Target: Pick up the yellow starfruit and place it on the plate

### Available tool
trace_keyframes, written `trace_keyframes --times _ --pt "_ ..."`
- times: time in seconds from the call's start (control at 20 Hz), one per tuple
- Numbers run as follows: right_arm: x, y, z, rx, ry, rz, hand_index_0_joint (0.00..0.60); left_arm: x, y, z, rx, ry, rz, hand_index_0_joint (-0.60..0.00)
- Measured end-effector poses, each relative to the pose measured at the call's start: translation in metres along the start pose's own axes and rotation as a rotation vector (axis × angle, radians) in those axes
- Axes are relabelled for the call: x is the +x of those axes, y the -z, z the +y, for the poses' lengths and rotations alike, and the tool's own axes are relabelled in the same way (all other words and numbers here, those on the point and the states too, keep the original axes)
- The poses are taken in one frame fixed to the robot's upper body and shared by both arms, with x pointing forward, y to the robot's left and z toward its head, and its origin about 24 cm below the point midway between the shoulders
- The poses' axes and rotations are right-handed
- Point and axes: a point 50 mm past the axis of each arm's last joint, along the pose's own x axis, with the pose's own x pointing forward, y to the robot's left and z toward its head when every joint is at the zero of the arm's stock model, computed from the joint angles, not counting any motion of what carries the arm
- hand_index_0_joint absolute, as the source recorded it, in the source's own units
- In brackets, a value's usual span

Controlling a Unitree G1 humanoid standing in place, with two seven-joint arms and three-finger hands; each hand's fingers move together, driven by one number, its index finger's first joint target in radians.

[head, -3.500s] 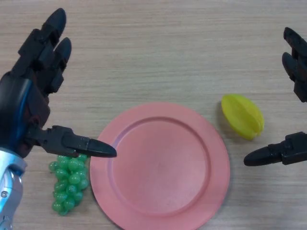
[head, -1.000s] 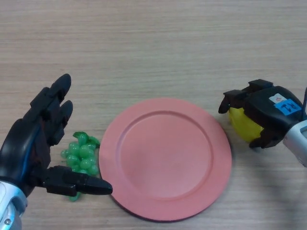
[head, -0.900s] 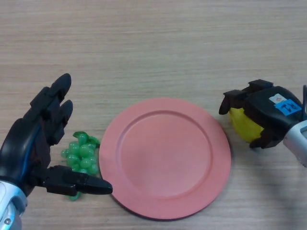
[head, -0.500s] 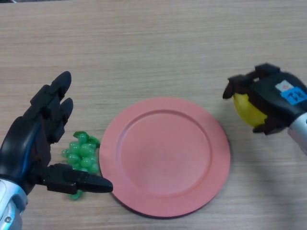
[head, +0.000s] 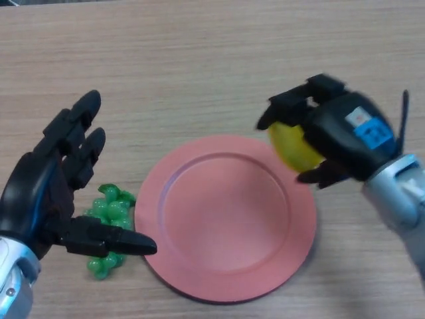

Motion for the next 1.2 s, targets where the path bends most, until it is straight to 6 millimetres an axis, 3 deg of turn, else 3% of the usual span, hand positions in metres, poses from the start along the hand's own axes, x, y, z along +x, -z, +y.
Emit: trace_keyframes --times 0.15,0.5,0.6,0.7,0.85,0.95,1.2 --pt "-0.001 -0.013 0.017 0.141 -0.064 0.017 0.6 0.0 -0.005 0.007 -0.007 -0.026 -0.021 0.0" --pt "-0.007 -0.015 0.032 0.128 -0.127 0.043 0.6 0.002 -0.011 0.015 0.018 -0.1 -0.1 0.0" --pt "-0.011 -0.018 0.031 0.552 -0.121 0.233 0.6 0.001 -0.014 0.017 0.023 -0.118 -0.13 0.0" --pt "-0.012 -0.018 0.025 0.695 -0.102 0.314 0.6 0.0 -0.012 0.018 0.021 -0.142 -0.125 0.0" --pt "-0.013 -0.02 0.019 0.73 -0.083 0.314 0.2 -0.002 -0.01 0.019 0.019 -0.145 -0.114 0.0" --pt "-0.014 -0.02 0.014 0.844 -0.07 0.348 0.0 -0.003 -0.01 0.018 0.02 -0.146 -0.116 0.0" --pt "-0.016 -0.02 0.001 0.887 -0.008 0.366 0.0 -0.006 -0.015 0.016 0.022 -0.143 -0.14 0.0"
